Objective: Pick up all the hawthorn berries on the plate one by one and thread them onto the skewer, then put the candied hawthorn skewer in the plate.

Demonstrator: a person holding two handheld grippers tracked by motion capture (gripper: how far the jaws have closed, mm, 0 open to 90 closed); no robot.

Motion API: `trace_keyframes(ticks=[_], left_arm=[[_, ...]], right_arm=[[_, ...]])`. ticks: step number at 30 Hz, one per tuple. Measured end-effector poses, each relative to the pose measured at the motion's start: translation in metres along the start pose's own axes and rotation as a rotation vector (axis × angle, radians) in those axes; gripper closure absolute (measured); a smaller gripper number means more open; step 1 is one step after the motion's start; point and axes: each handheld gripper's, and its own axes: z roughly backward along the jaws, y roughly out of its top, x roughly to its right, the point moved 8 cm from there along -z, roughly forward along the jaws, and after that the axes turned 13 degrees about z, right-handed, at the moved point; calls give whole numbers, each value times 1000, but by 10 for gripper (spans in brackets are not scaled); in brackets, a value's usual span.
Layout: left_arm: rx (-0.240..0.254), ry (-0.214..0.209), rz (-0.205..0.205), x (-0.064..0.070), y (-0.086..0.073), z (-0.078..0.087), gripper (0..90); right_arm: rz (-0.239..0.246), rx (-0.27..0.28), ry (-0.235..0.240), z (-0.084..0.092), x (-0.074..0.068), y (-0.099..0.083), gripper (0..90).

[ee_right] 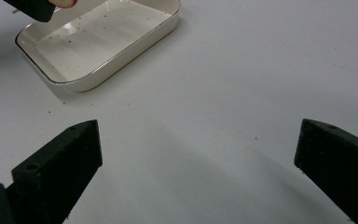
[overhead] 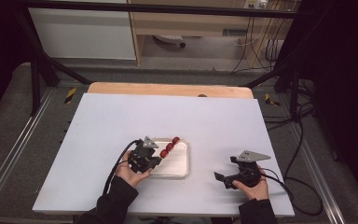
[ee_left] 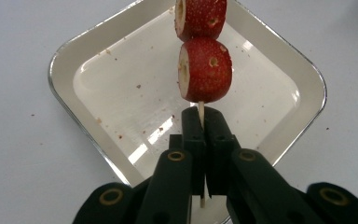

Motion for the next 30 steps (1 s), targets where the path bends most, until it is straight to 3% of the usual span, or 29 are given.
trace_keyframes(ticks=[9, 14, 24, 30], left_arm=[[-19, -12, -1, 4, -7, -1, 883], [-45, 21, -6, 1, -10, -2, 884], [-99, 36, -3, -2, -13, -8, 883], [-128, 65, -8, -3, -16, -11, 881]], right_arm=[[-2, 3, 1, 1, 1, 0, 12], [-2, 7, 0, 1, 1, 1, 12], [-5, 10, 5, 3, 0, 1, 12], [-7, 14, 4, 3, 0, 1, 12]])
